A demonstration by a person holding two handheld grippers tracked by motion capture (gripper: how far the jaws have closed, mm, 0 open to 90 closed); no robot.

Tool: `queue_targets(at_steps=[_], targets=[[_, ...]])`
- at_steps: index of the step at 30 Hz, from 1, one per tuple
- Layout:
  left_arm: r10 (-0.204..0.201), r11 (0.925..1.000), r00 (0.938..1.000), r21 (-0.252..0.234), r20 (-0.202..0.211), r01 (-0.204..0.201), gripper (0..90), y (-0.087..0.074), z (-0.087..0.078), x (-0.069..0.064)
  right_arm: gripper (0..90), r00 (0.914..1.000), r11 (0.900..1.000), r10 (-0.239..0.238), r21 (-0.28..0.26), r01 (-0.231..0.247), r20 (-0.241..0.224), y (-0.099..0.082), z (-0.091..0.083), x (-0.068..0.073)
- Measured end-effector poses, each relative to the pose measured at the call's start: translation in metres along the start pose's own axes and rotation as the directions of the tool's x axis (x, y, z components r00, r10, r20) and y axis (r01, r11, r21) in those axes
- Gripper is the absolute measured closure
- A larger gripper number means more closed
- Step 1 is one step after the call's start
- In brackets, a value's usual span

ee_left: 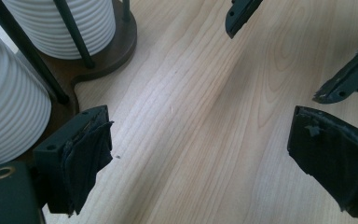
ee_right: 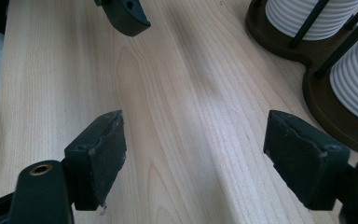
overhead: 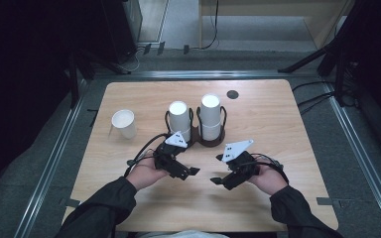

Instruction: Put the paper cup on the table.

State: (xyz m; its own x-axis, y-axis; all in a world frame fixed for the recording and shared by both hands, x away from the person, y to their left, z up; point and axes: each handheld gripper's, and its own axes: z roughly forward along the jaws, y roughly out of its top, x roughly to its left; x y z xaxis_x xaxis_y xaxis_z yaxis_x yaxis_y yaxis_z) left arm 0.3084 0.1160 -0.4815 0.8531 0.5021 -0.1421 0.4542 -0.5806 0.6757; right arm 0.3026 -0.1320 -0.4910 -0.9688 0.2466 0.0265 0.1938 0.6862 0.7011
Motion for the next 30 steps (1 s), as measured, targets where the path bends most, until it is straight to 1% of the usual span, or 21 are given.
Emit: queue_targets(at_steps=[4, 5, 7, 12, 17, 22, 26, 27, 30], targets=[[-0.005, 1.0, 1.0, 0.008, -0.001, 0.005, 6.6, -0.0021, 0.0026, 0.0006, 21.4, 0.9999, 0.9999, -0.011, 0.007, 0.011, -0.004, -0.0002, 0.0009, -0.0001], [0.003, 0.9999, 1.0, 0.014, -0.002, -0.003, 6.5, -0.0028, 0.0035, 0.0002, 21.4, 0.9999, 0.9999, -0.01, 0.007, 0.01, -0.005, -0.0001, 0.0014, 0.0002], [0.007, 0.9998, 1.0, 0.016, -0.003, -0.007, 6.5, -0.003, 0.0035, 0.0001, 21.4, 0.9999, 0.9999, -0.006, 0.009, 0.006, -0.01, -0.0001, 0.0015, 0.0005], [-0.002, 1.0, 1.0, 0.01, 0.001, 0.002, 6.5, -0.0034, 0.0027, 0.0014, 21.3, 0.9999, 0.9998, -0.013, 0.014, 0.013, -0.01, -0.0003, 0.0019, 0.0006], [0.0, 0.9999, 1.0, 0.012, 0.004, 0.0, 6.5, -0.0039, 0.0023, 0.002, 21.4, 0.9998, 0.9998, -0.014, 0.014, 0.015, -0.013, -0.0001, 0.0022, 0.0012], [0.012, 0.9997, 0.9999, 0.022, 0.004, -0.012, 6.5, -0.0043, 0.0034, 0.0012, 21.3, 0.9998, 0.9998, -0.014, 0.015, 0.014, -0.015, -0.0002, 0.0024, 0.0014], [0.008, 0.9997, 0.9999, 0.023, 0.011, -0.009, 6.6, -0.0045, 0.0039, 0.0011, 21.4, 0.9997, 0.9997, -0.019, 0.017, 0.019, -0.017, -0.0003, 0.0026, 0.0015], [0.013, 0.9994, 0.9999, 0.03, 0.011, -0.014, 6.6, -0.0047, 0.0042, 0.0012, 21.3, 0.9997, 0.9997, -0.019, 0.017, 0.019, -0.017, -0.0003, 0.0027, 0.0016], [0.014, 0.9994, 0.9999, 0.031, 0.01, -0.014, 6.6, -0.0049, 0.0045, 0.001, 21.4, 0.9997, 0.9997, -0.019, 0.017, 0.02, -0.017, -0.0002, 0.0026, 0.0016]])
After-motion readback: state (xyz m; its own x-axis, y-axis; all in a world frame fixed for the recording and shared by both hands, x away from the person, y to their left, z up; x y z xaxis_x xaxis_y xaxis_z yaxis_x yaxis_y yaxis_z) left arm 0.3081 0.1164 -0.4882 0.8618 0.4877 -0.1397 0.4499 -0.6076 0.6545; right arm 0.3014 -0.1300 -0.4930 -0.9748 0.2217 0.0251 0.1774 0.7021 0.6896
